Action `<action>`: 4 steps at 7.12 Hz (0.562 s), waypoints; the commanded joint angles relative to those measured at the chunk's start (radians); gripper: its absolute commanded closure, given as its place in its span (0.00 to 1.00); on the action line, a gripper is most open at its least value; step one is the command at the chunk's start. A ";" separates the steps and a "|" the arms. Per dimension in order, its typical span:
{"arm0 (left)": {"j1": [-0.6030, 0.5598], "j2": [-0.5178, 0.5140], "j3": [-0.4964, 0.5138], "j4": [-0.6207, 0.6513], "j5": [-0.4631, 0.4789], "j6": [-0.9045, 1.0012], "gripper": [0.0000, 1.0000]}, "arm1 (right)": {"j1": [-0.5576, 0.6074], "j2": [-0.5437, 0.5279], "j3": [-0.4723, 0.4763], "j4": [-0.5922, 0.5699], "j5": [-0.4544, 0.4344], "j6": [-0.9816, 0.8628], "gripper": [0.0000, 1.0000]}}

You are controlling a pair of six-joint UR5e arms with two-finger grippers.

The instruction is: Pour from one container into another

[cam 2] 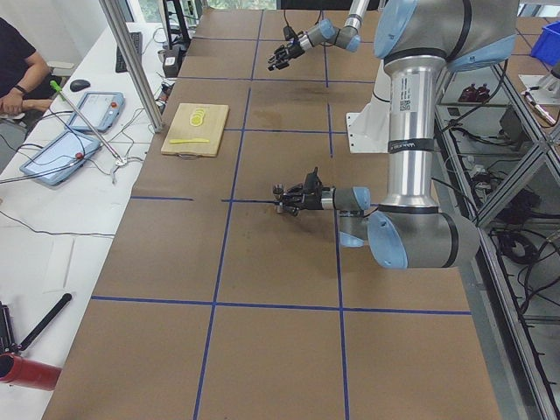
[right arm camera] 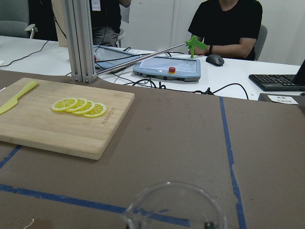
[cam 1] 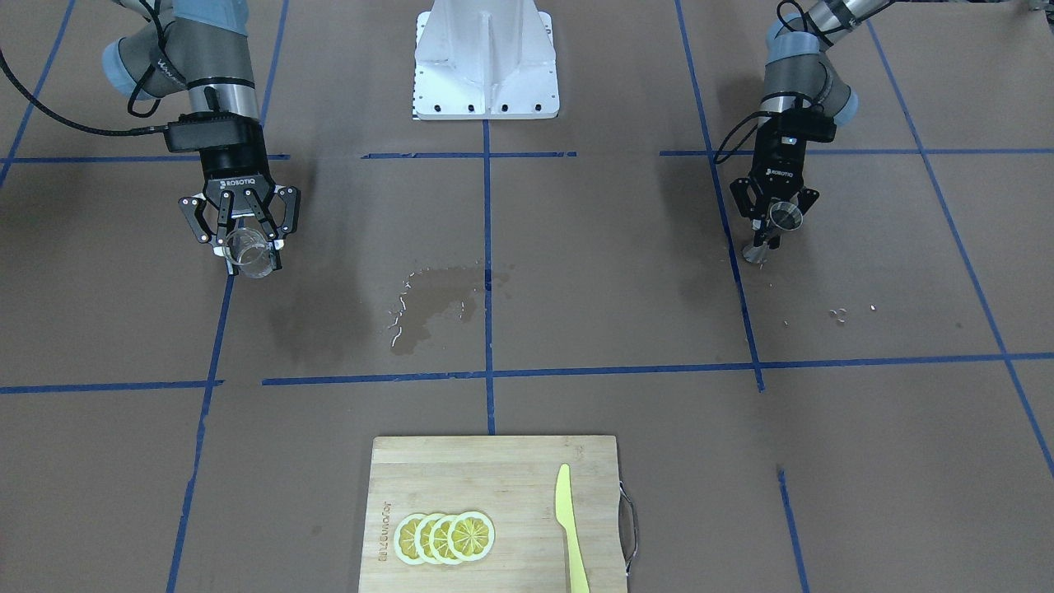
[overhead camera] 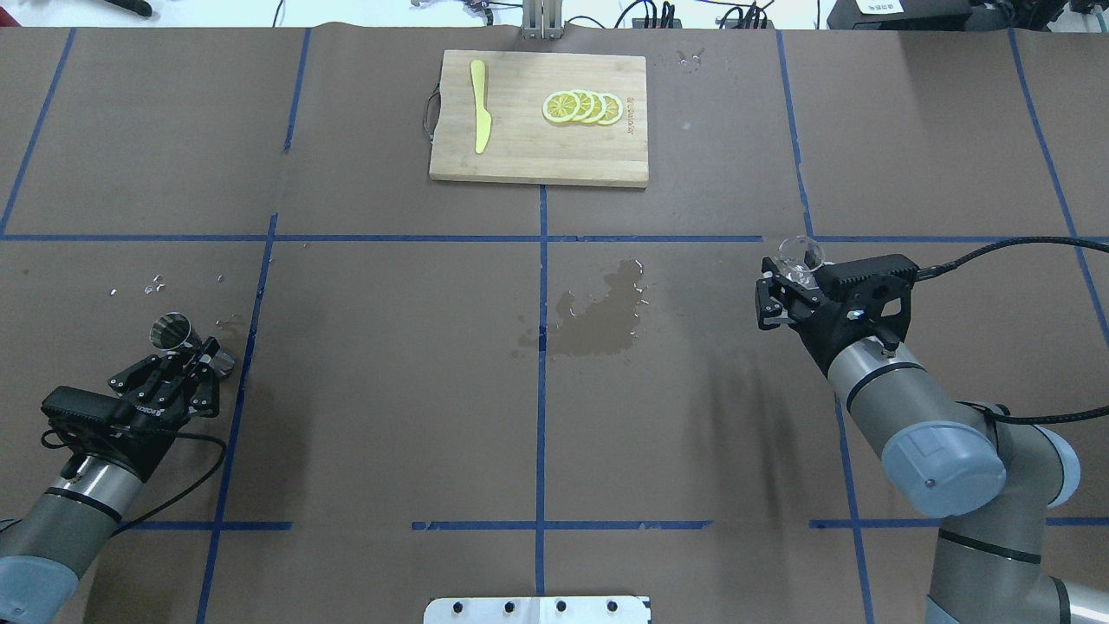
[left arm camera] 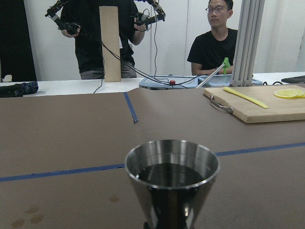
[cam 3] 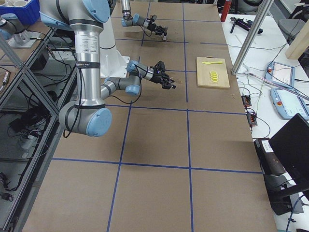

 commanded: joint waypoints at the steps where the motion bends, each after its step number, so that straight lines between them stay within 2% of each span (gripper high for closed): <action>1: 0.001 0.000 0.000 0.000 -0.001 0.002 0.83 | 0.001 0.020 -0.002 -0.004 0.000 0.000 1.00; 4: 0.002 0.000 -0.002 0.000 -0.002 0.002 0.80 | 0.001 0.025 -0.002 -0.005 0.000 0.000 1.00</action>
